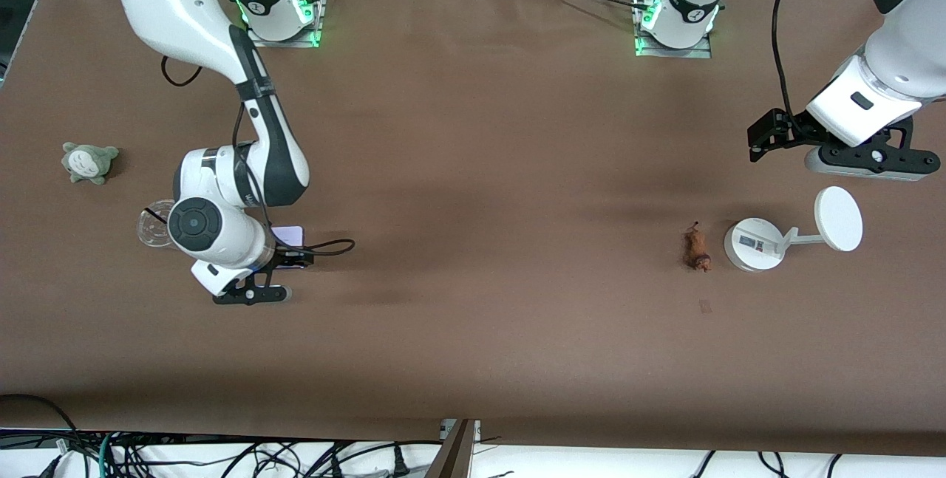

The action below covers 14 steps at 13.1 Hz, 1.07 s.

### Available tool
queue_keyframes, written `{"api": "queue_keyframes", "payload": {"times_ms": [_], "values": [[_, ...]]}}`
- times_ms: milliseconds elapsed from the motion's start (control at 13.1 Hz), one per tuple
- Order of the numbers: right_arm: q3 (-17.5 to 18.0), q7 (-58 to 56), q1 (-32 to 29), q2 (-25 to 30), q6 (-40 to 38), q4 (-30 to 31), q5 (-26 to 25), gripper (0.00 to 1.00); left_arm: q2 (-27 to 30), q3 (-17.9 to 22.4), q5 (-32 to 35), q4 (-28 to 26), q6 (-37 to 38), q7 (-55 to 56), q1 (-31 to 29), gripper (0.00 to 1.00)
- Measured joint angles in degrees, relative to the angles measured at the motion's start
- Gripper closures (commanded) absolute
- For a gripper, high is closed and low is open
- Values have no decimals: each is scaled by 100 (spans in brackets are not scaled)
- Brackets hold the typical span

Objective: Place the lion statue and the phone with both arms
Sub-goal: 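Carry the phone to the clear cup and lower it beside the cup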

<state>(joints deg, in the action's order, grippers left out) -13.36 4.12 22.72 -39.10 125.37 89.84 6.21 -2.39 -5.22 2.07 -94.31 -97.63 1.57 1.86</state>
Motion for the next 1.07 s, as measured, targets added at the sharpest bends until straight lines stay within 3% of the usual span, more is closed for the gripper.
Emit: {"api": "queue_keyframes", "payload": {"times_ms": [536,1071], "values": [[-3,-496,-202,151,1248,1117,6,92,0,-23,0,1,-3,0,8,0],[-16,-905,-533,160,1537,1382,15,91,0,-23,0,1,-3,0,9,0]]}}
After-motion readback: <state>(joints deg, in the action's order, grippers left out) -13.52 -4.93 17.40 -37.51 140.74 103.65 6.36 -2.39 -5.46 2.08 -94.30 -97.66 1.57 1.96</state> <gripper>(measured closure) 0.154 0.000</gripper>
